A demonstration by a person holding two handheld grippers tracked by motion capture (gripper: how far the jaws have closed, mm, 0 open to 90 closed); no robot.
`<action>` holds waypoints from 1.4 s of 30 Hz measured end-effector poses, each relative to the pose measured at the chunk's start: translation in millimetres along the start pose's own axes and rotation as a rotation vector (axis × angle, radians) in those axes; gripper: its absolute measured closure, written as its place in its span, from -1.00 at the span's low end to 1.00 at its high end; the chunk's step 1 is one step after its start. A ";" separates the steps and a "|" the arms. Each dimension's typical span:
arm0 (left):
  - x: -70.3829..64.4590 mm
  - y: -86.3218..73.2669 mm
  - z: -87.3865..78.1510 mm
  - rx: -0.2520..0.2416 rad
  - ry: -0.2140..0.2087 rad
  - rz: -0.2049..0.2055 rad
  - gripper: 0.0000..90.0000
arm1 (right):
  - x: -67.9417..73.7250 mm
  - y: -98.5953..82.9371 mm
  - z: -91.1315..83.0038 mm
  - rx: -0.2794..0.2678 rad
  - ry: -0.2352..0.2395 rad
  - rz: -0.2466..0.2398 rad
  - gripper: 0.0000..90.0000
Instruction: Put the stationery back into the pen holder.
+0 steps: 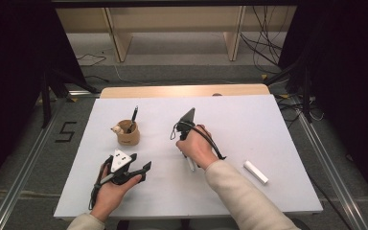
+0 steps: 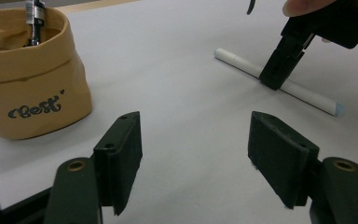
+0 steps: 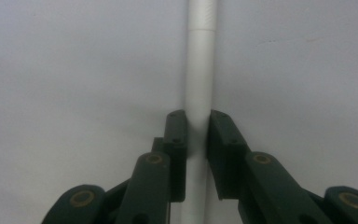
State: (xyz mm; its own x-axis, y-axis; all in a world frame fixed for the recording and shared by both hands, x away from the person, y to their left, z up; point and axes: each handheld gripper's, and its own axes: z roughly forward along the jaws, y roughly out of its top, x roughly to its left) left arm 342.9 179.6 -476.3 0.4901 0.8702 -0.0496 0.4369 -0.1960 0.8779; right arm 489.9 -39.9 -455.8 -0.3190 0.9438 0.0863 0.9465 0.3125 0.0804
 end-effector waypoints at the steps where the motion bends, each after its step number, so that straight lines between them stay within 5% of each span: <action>1: 0.1 0.0 0.0 0.001 0.000 0.000 -0.23 | 0.1 0.0 0.0 0.000 -0.001 0.001 0.73; 29: 1.1 -0.9 0.6 0.001 0.004 -0.008 -0.22 | 1.3 -1.4 -3.3 -0.019 0.029 -0.050 0.75; 42: 1.0 -0.6 0.4 -0.002 0.004 -0.012 -0.22 | -8.0 -25.0 -27.7 -0.202 0.124 -0.154 0.75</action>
State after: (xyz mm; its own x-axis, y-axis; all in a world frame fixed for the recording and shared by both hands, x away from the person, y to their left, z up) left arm 343.5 180.4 -477.1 0.4818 0.8743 -0.0587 0.4410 -0.1841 0.8784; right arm 467.4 -58.3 -431.0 -0.4732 0.8629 0.1772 0.8616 0.4113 0.2975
